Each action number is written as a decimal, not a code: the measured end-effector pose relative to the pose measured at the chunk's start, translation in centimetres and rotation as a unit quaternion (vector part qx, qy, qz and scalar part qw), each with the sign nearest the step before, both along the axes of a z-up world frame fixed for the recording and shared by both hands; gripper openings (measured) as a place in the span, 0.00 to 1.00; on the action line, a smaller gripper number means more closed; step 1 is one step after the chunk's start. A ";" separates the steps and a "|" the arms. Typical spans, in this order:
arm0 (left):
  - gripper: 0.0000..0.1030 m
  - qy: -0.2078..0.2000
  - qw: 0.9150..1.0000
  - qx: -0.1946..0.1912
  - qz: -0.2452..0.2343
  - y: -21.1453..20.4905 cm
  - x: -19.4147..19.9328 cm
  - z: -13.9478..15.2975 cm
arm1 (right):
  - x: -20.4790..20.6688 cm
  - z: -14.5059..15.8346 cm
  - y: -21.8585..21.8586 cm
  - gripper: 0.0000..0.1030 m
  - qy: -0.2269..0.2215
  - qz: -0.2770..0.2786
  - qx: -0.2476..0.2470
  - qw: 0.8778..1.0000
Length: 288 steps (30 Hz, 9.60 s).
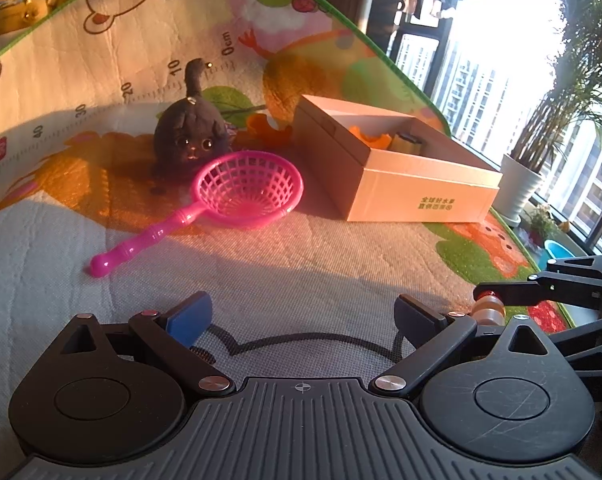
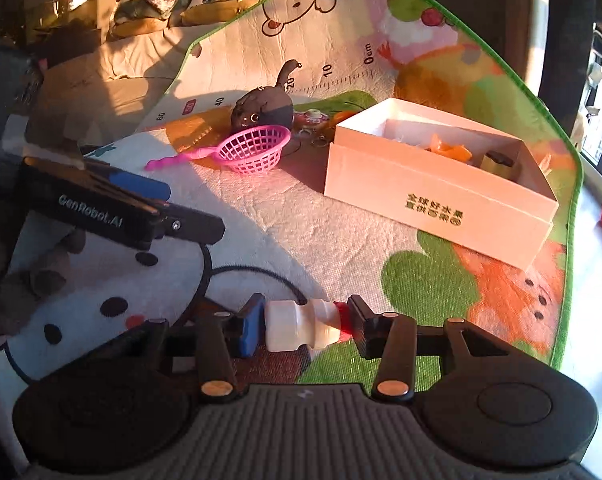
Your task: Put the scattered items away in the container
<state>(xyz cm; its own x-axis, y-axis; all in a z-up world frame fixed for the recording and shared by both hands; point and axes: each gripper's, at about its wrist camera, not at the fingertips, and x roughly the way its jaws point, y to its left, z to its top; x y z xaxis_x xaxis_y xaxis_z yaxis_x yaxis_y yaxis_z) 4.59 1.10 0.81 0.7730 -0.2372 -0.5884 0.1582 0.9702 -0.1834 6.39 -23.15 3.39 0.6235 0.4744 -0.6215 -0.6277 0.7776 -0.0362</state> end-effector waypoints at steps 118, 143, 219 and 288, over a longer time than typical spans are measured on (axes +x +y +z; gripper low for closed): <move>0.94 0.010 0.988 0.094 -0.126 -8.9 22.3 6.3 | 16.7 7.9 -0.9 0.59 -0.097 -0.119 -0.035 0.988; 0.96 -0.021 0.997 -0.062 0.048 11.3 10.0 0.4 | 22.8 8.3 19.8 0.41 0.057 -0.050 -0.065 0.995; 0.92 -0.038 0.995 -0.022 0.085 6.1 3.9 0.7 | 1.1 3.6 -3.3 0.07 0.102 -0.050 0.109 0.987; 0.99 0.000 1.000 -0.002 0.012 -2.1 0.5 -0.1 | 5.5 1.1 -10.5 0.28 0.182 -0.142 0.267 0.936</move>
<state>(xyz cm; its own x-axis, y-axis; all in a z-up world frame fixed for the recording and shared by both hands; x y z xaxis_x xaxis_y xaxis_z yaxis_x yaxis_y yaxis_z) 5.14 -0.99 0.70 0.7778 -0.2208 -0.5884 0.1352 0.9731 -0.1865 11.85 -33.62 4.47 0.5653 0.6249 -0.5384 -0.2881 0.7612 0.5810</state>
